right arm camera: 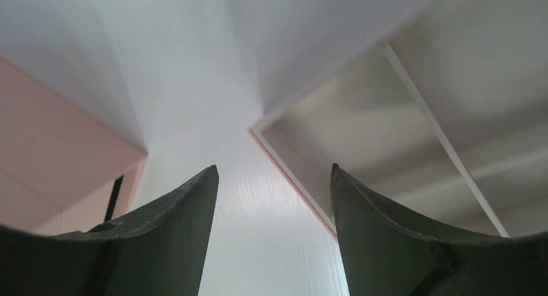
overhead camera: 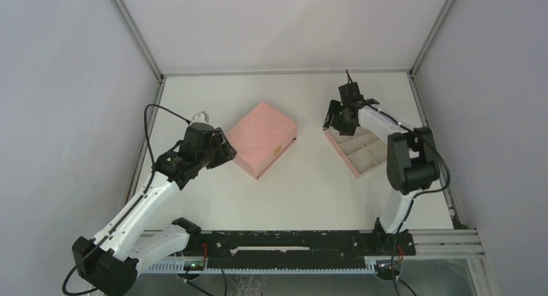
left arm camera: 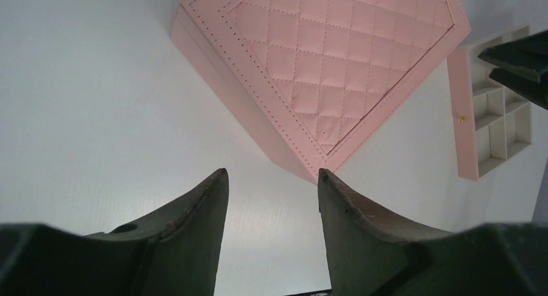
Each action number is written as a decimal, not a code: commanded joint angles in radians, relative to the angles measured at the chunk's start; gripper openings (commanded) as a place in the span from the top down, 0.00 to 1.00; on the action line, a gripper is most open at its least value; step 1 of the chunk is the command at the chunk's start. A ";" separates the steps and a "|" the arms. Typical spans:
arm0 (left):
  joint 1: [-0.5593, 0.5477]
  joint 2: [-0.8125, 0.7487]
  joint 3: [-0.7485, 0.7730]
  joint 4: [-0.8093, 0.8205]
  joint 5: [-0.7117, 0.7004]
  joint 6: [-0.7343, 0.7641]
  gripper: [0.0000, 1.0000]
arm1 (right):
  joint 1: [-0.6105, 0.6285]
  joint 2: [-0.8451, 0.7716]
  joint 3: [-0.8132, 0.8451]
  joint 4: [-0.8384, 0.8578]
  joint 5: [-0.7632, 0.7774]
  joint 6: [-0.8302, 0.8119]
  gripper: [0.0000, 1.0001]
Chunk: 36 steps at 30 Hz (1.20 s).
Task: Organize the mixed jewelry
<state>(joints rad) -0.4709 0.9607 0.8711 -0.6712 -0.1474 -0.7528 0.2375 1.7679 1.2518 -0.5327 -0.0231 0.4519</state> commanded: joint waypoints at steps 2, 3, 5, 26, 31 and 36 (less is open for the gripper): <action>-0.002 -0.031 -0.011 -0.023 -0.034 -0.009 0.41 | 0.025 0.125 0.129 0.005 -0.123 0.003 0.28; -0.002 -0.033 -0.014 -0.024 -0.037 -0.009 0.41 | 0.033 0.130 0.128 -0.009 -0.148 0.001 0.28; -0.001 -0.033 -0.019 -0.024 -0.037 -0.006 0.41 | 0.062 0.108 0.091 -0.011 -0.196 -0.019 0.27; -0.001 0.066 0.029 0.033 0.013 0.054 0.41 | 0.138 -0.705 -0.422 -0.291 0.162 0.564 0.29; -0.002 0.036 0.016 0.020 0.001 0.058 0.41 | 0.236 -0.736 -0.472 -0.261 0.274 0.906 0.21; -0.002 0.014 -0.004 0.012 -0.002 0.058 0.41 | 0.238 -0.643 -0.468 -0.283 0.271 1.045 0.19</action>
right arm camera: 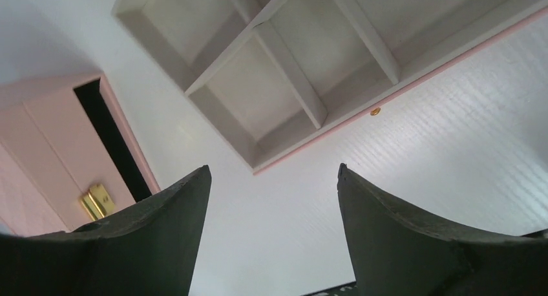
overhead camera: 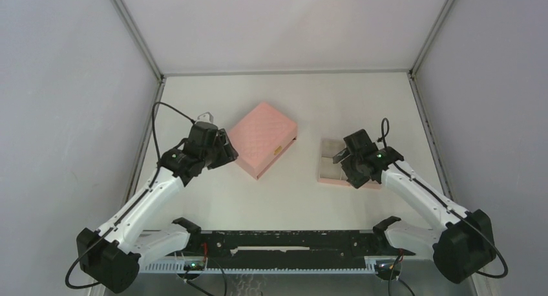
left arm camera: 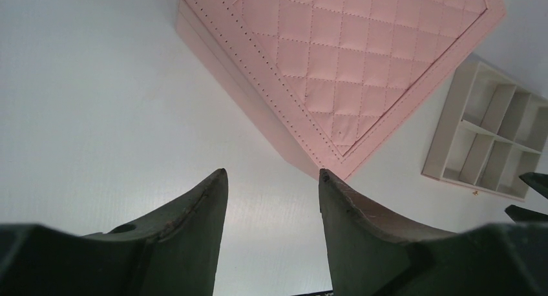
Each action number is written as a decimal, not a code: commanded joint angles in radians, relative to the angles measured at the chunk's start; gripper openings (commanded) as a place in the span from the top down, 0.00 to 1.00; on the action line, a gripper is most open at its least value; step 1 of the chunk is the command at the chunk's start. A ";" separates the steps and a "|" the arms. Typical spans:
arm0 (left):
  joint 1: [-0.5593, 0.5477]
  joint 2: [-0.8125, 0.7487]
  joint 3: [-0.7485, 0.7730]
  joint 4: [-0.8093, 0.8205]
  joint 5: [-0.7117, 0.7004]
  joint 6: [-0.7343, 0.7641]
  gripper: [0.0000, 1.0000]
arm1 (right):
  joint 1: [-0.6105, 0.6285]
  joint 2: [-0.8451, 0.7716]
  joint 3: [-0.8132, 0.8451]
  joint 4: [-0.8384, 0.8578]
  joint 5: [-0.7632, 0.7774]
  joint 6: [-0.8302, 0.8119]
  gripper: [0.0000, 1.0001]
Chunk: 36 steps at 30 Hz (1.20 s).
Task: Organize the mixed jewelry
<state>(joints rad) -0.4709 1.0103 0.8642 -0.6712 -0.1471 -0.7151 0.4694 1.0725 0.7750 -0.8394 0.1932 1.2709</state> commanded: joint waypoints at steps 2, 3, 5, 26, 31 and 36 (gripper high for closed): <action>-0.001 -0.044 -0.005 0.010 -0.004 0.018 0.41 | 0.005 0.094 0.009 0.025 0.043 0.255 0.21; -0.002 -0.047 -0.006 0.008 -0.008 0.016 0.41 | 0.004 0.113 0.009 0.029 0.034 0.265 0.23; -0.002 -0.059 -0.010 0.004 -0.011 0.015 0.41 | 0.005 0.154 0.009 0.047 0.024 0.272 0.25; 0.000 -0.062 0.015 -0.033 -0.025 0.028 0.40 | 0.016 0.335 -0.037 0.132 -0.061 0.303 0.65; 0.019 -0.055 0.039 -0.041 -0.042 0.043 0.39 | 0.016 0.268 -0.036 0.117 0.038 0.182 1.00; 0.142 -0.005 0.090 -0.020 0.023 0.080 0.39 | 0.013 0.201 -0.036 0.037 0.092 -0.006 1.00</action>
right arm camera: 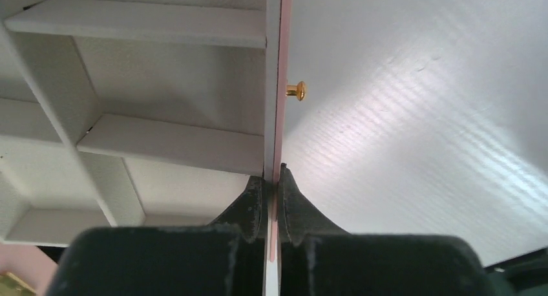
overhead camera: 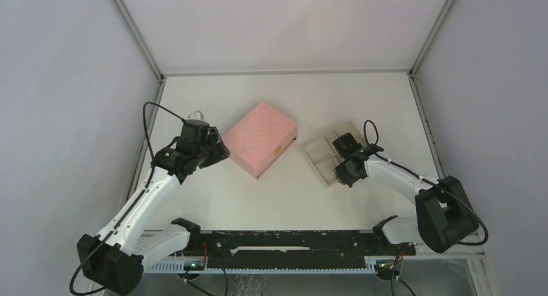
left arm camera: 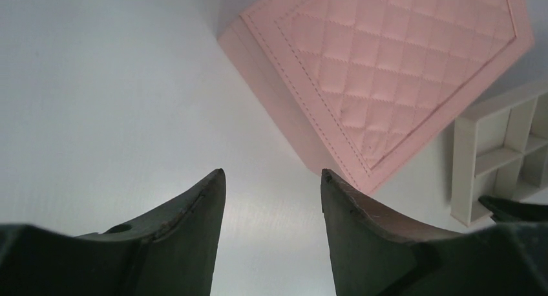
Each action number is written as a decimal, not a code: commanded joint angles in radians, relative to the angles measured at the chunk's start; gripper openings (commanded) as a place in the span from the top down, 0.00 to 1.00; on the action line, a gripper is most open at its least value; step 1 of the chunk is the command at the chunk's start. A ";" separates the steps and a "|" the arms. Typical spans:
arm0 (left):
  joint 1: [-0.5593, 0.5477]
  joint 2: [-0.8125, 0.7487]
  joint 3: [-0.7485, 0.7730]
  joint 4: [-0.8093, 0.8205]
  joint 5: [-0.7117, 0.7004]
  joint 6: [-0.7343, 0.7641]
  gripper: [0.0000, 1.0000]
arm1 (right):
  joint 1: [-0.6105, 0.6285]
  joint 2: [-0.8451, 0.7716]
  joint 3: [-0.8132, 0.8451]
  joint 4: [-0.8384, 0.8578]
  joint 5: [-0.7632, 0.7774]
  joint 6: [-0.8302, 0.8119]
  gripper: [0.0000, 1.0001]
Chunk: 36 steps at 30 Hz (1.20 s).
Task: Organize the mixed jewelry
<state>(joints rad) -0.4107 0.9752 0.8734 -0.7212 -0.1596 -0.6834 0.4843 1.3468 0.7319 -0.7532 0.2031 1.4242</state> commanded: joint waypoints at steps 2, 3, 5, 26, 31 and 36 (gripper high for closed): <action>0.120 0.066 0.111 0.050 0.060 0.063 0.39 | 0.000 -0.101 0.008 -0.074 0.067 -0.227 1.00; 0.137 0.086 0.127 0.057 0.066 0.068 0.39 | 0.002 -0.113 0.008 -0.076 0.043 -0.266 1.00; 0.176 0.153 0.163 0.075 0.095 0.075 0.39 | 0.009 -0.124 0.017 -0.099 -0.007 -0.322 1.00; 0.317 0.529 0.265 0.205 0.289 0.090 0.39 | 0.343 0.197 0.282 -0.206 -0.125 -0.387 1.00; 0.316 0.546 0.265 0.216 0.306 0.096 0.39 | 0.340 0.226 0.305 -0.207 -0.127 -0.390 1.00; 0.317 0.562 0.249 0.227 0.328 0.100 0.39 | 0.316 0.248 0.327 -0.206 -0.101 -0.381 1.00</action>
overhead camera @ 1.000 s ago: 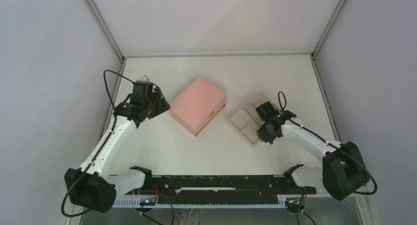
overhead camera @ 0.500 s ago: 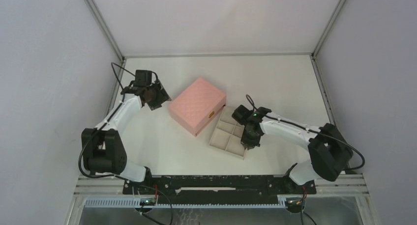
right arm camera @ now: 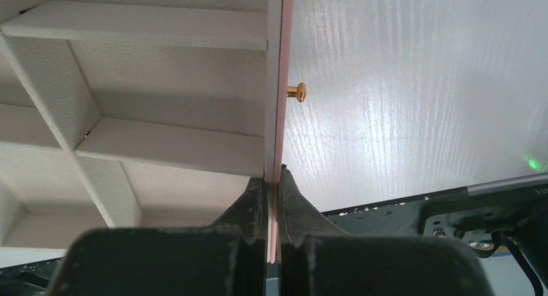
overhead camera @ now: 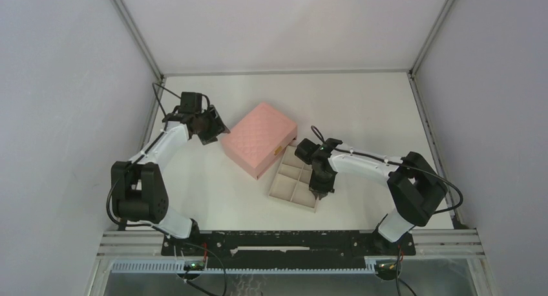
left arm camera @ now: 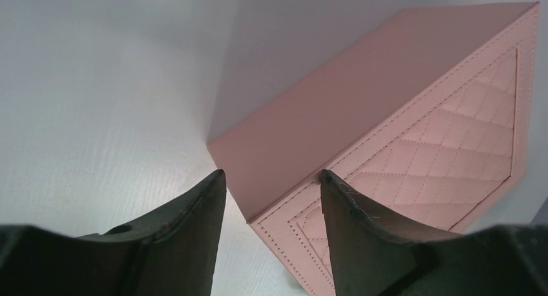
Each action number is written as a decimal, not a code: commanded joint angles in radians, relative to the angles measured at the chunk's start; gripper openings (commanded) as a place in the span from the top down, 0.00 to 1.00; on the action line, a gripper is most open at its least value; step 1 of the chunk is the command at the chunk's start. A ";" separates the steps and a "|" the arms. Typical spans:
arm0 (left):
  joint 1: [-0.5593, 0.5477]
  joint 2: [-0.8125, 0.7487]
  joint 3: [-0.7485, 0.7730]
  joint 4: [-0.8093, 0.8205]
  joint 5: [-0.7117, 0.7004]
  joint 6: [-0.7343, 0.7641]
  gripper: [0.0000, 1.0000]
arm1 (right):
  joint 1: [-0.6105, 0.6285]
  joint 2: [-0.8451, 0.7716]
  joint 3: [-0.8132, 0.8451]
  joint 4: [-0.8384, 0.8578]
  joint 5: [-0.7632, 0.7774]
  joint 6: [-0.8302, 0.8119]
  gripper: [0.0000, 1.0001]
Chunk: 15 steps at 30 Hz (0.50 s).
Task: Organize the mixed jewelry
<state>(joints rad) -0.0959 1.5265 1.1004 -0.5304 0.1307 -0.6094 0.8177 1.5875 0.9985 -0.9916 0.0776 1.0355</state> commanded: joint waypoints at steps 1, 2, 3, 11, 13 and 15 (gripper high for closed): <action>0.001 0.014 0.016 0.040 0.044 0.024 0.39 | -0.025 0.010 0.066 0.032 0.032 0.015 1.00; 0.001 0.018 0.009 0.045 0.052 0.024 0.39 | -0.034 0.012 0.070 0.031 0.039 0.021 1.00; 0.001 0.022 0.003 0.049 0.062 0.024 0.40 | -0.042 0.013 0.074 0.035 0.040 0.024 1.00; -0.001 0.012 -0.066 0.086 0.099 0.008 0.39 | -0.096 0.011 0.099 0.082 0.024 0.053 1.00; -0.006 0.005 -0.081 0.092 0.105 0.005 0.40 | -0.090 0.011 0.109 0.083 0.034 0.047 1.00; -0.013 0.001 -0.089 0.094 0.101 0.005 0.39 | -0.078 0.010 0.122 0.089 0.051 0.028 1.00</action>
<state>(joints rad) -0.0952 1.5368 1.0534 -0.4229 0.2173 -0.6136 0.7246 1.6089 1.0481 -0.9852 0.0891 1.0637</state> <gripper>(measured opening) 0.607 0.029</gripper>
